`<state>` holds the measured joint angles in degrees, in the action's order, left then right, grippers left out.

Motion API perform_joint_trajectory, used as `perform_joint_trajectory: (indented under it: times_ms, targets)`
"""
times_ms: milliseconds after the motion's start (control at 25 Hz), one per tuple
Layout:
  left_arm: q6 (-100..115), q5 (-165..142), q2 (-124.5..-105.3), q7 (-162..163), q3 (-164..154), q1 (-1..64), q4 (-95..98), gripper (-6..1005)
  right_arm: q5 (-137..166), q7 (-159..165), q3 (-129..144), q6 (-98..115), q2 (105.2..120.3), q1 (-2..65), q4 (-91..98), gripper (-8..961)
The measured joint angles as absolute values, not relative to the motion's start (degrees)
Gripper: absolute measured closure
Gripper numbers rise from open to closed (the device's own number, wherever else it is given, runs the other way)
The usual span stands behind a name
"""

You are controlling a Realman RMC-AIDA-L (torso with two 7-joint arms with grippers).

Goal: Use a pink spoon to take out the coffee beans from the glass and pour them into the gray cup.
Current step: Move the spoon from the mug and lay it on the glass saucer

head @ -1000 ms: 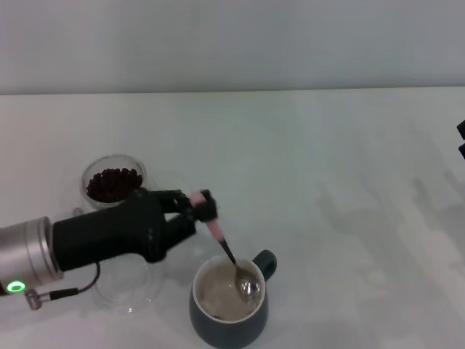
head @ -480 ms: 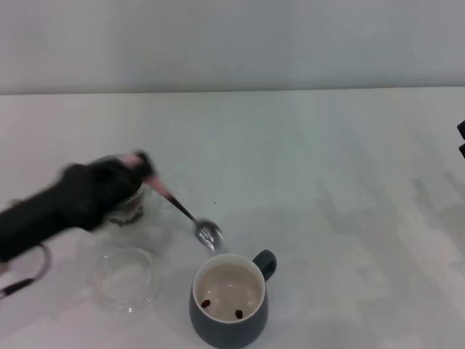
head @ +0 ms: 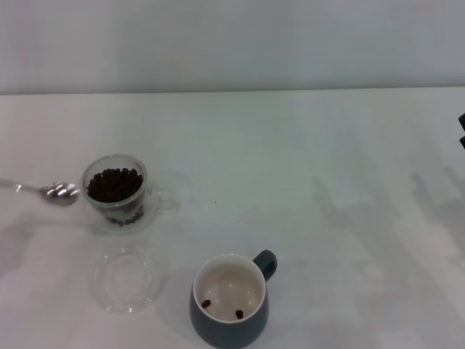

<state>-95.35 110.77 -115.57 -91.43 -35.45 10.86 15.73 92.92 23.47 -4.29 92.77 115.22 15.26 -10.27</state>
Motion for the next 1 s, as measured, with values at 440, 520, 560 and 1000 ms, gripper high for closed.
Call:
perform_joint_trajectory:
  times_ms: [440,520,560,1000]
  targets:
    - [-83.0,106.7,-113.74,-82.0,-35.3,7.2,12.8,862,92.7,23.5,-4.5,91.1,115.22,16.0,-9.8,260]
    - [-82.9,105.1,-113.72,-82.0,-35.3,7.9,12.8,862,92.7,23.5,-4.5,90.3,115.22,16.2,-9.7,260]
    - [-82.8,104.4,-113.72,-82.0,-35.3,8.3,12.8,862,92.7,23.5,-4.5,90.1,115.22,16.2,-9.7,260]
    - [-80.0,93.9,-113.56,-81.9,-35.3,14.0,13.5,863,92.6,23.5,-5.8,89.6,115.23,16.4,-9.7,260]
